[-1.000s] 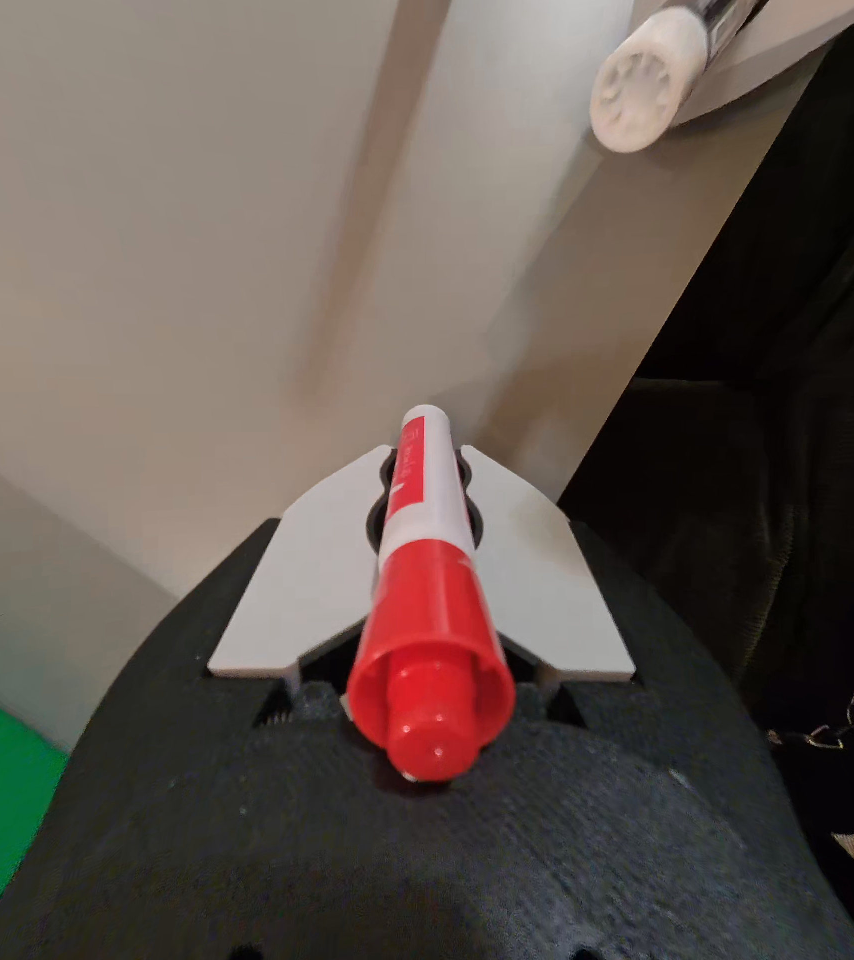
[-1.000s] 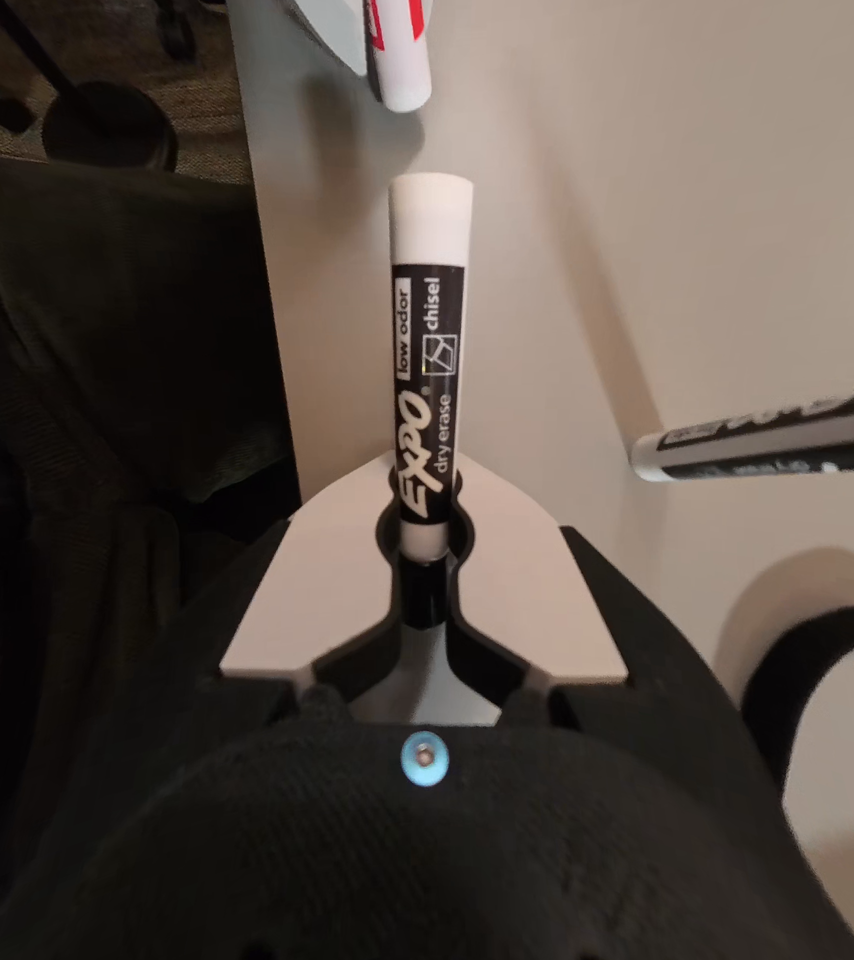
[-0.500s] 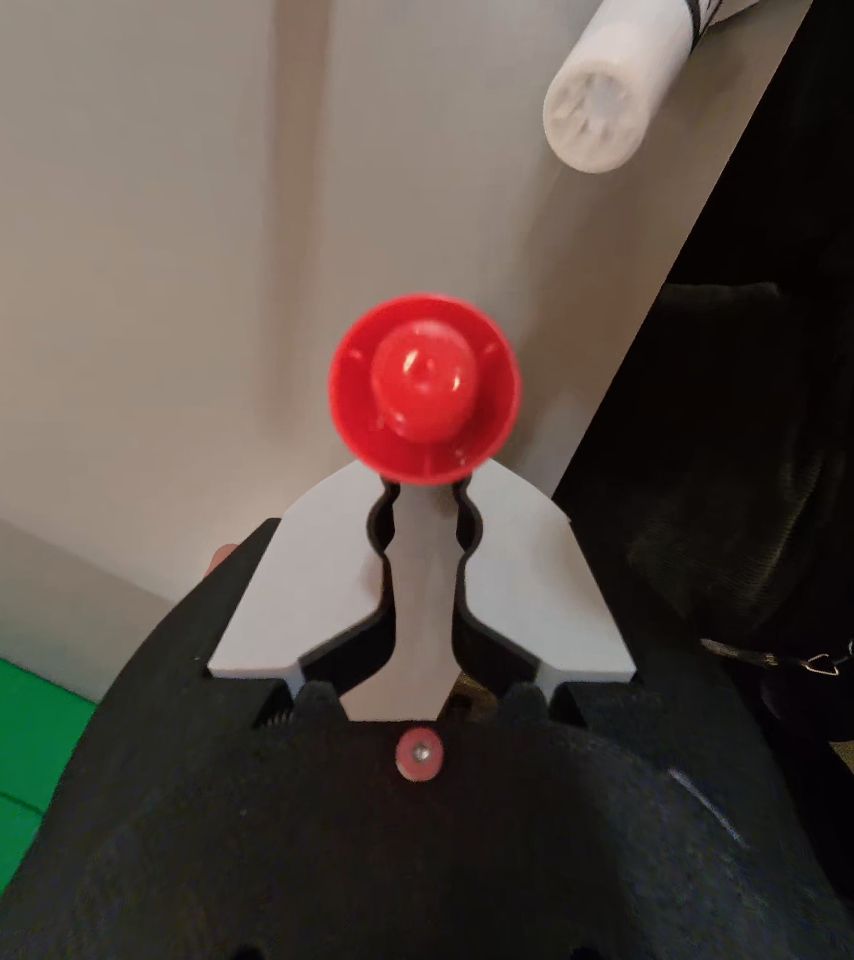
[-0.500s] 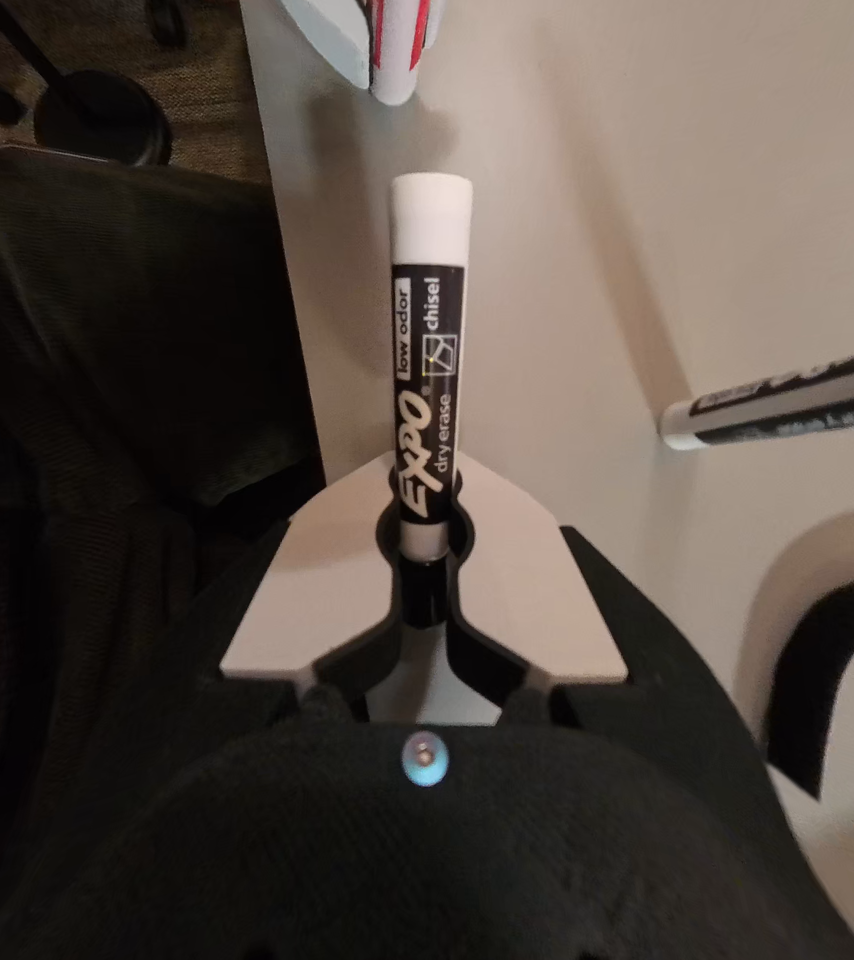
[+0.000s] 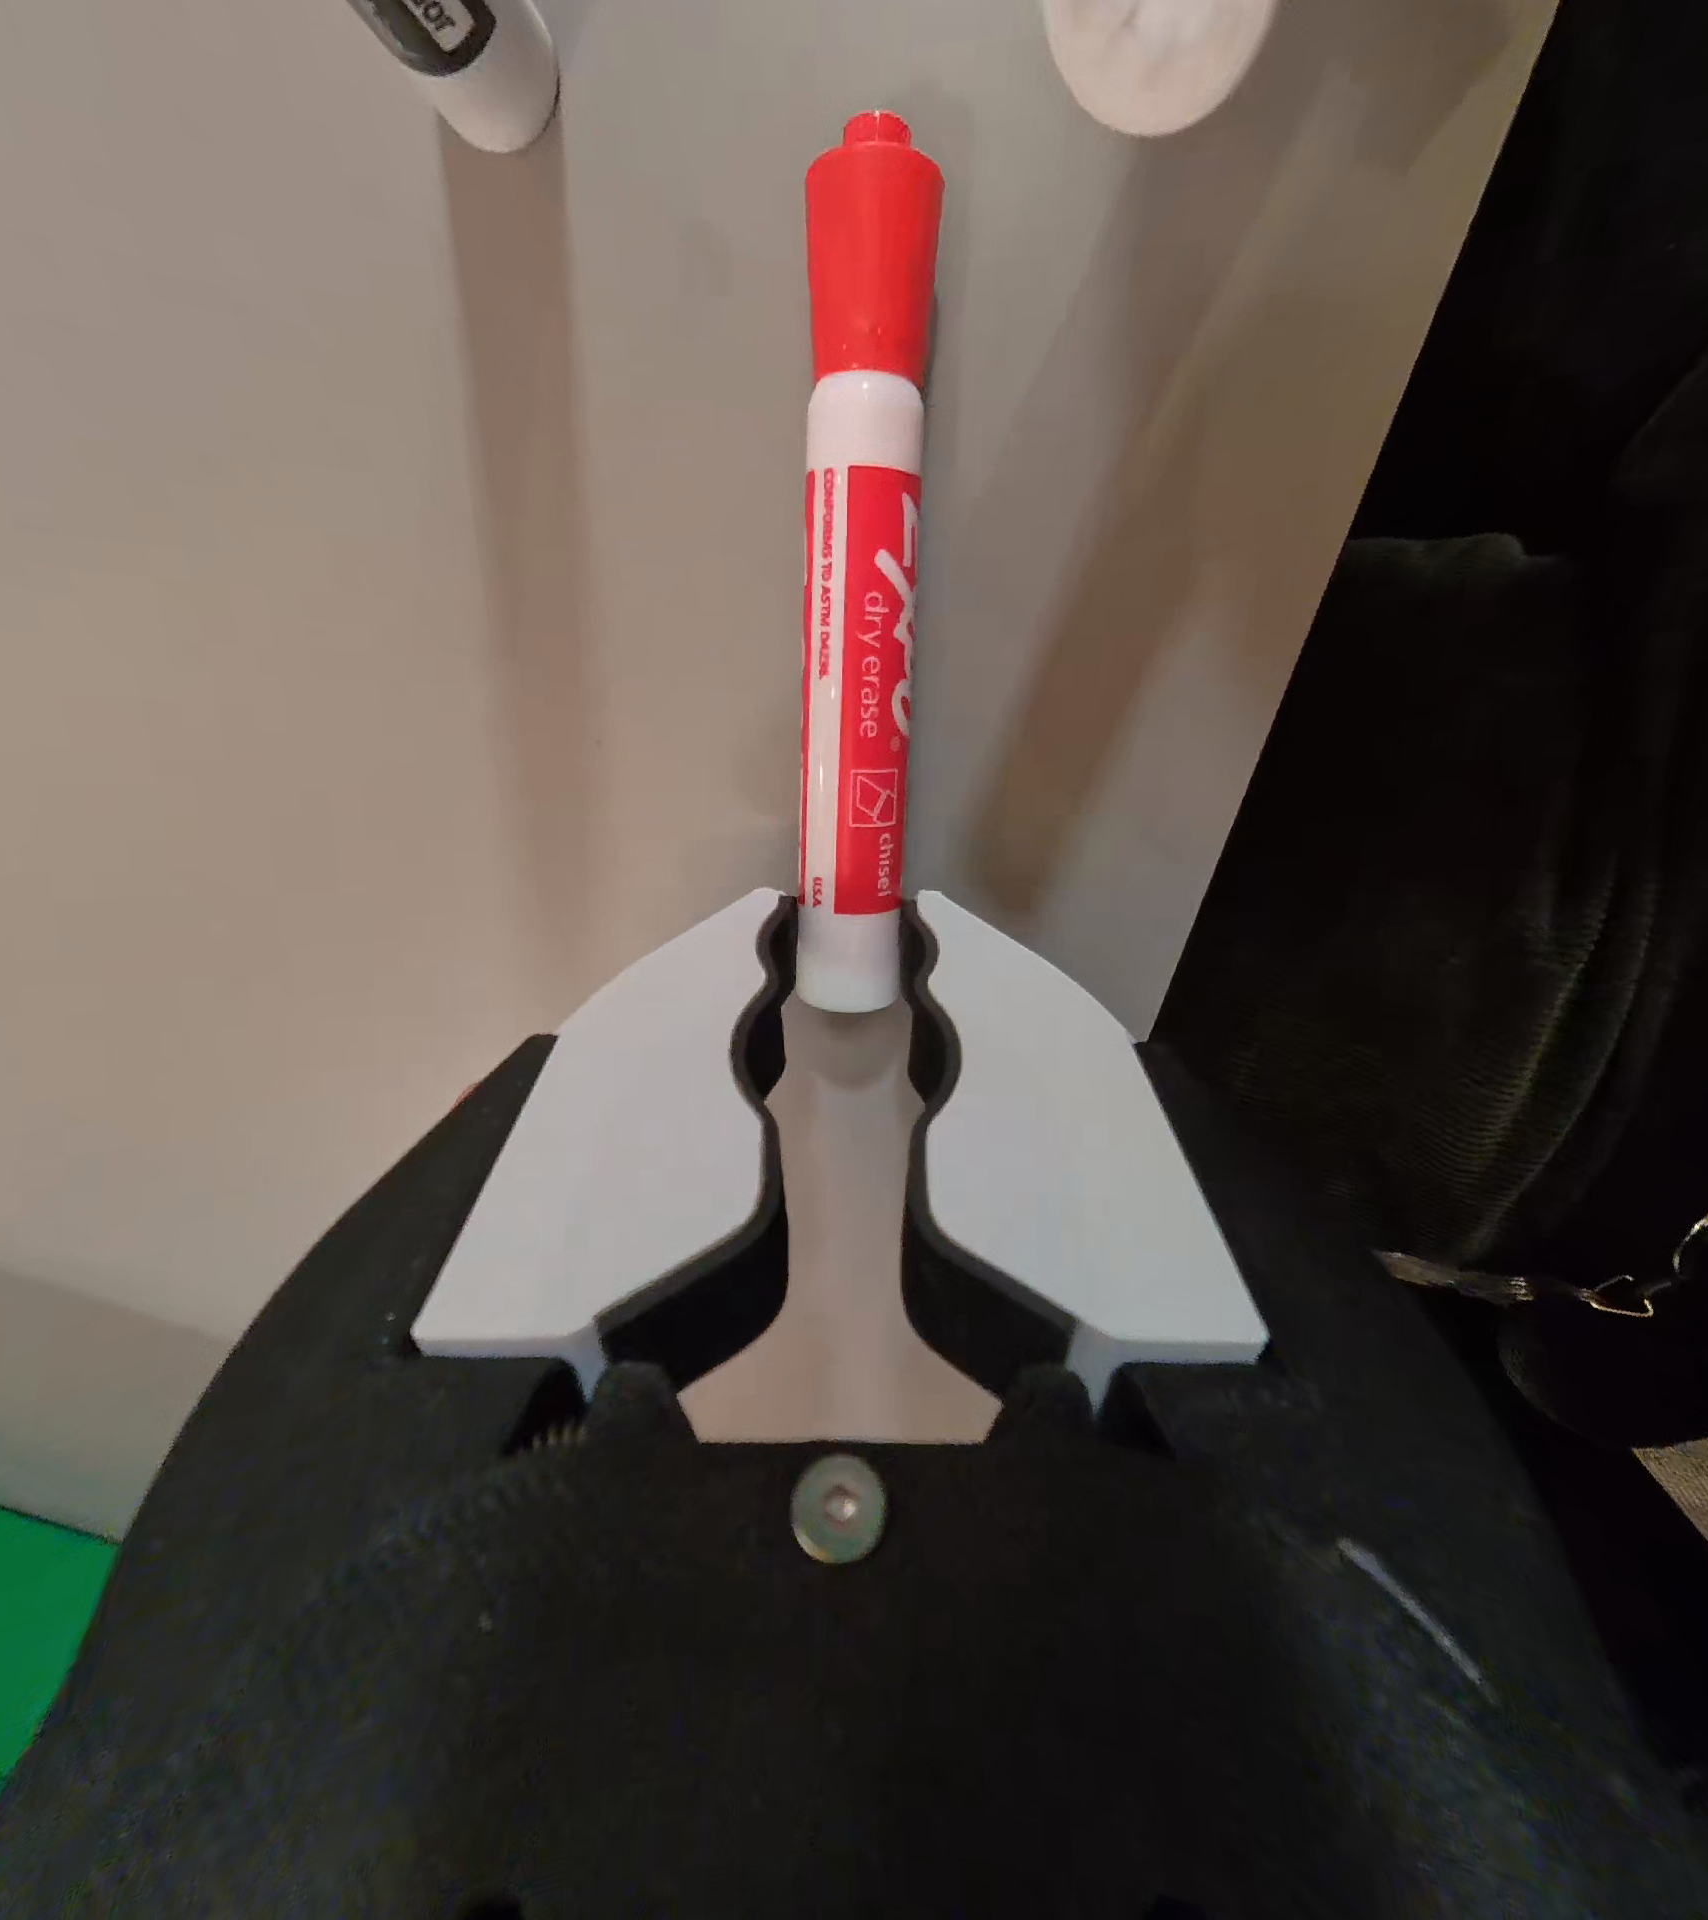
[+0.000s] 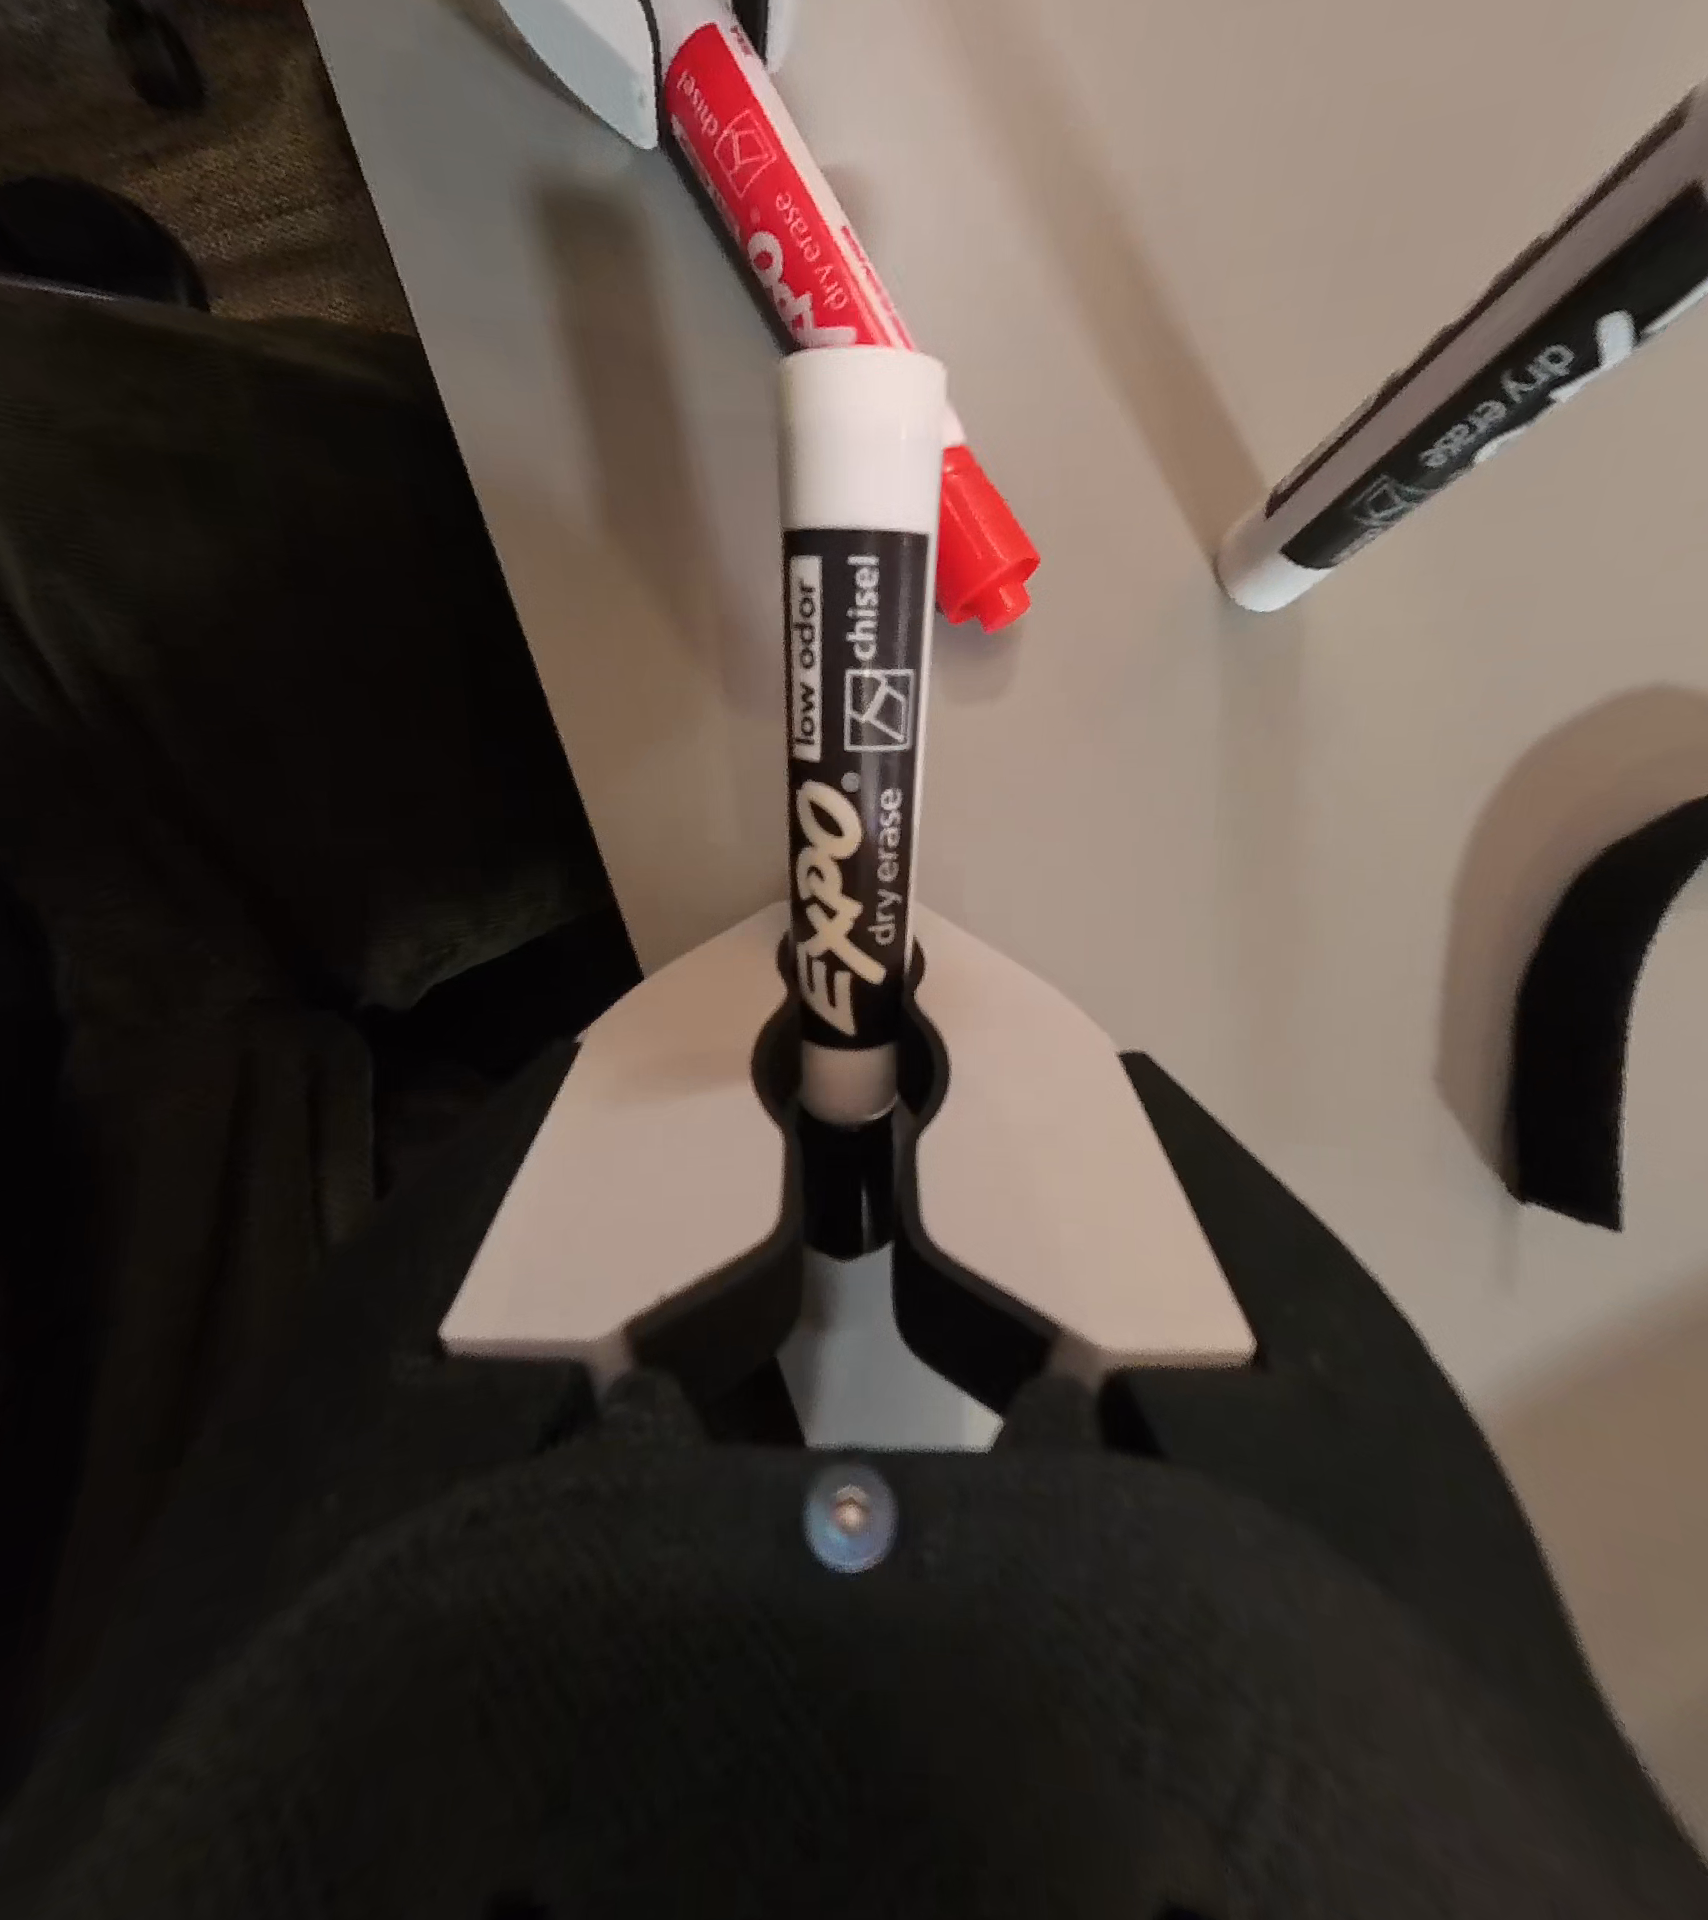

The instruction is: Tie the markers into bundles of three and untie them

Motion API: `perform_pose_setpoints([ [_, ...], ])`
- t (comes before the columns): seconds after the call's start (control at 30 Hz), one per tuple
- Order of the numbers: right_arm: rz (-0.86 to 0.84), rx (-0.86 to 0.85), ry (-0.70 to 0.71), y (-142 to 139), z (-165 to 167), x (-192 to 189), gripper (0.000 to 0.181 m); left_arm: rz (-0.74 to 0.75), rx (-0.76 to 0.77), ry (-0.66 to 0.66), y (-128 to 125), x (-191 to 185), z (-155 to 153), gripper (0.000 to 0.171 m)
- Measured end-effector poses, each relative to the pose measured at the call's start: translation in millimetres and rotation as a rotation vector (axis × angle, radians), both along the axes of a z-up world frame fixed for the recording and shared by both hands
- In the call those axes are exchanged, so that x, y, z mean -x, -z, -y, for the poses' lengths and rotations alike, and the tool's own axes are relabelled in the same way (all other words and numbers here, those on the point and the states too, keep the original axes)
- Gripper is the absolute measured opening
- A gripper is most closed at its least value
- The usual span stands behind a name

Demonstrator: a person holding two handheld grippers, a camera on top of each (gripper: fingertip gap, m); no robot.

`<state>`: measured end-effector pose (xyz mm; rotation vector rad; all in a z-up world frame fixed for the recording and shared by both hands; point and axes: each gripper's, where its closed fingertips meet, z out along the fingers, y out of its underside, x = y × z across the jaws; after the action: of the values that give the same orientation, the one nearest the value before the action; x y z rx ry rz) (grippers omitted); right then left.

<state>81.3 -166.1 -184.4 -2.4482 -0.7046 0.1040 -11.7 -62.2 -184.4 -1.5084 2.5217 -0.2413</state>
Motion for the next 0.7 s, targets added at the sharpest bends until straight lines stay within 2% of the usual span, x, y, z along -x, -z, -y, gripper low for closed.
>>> perform_pose_setpoints([
  [0.23, -0.005, 0.001, -0.008, 0, -3, 0, 0.014, 0.04, 0.051, -0.015, 3, 3, 3, 0.024],
  [0.43, -0.009, 0.005, -0.033, 1, -8, 5, 0.014, 0.08, 0.104, -0.008, 2, 6, 4, 0.02],
  [0.7, 0.018, 0.026, -0.073, 1, -12, 8, 0.014, 0.217, 0.119, -0.06, -37, 19, -14, 0.02],
])
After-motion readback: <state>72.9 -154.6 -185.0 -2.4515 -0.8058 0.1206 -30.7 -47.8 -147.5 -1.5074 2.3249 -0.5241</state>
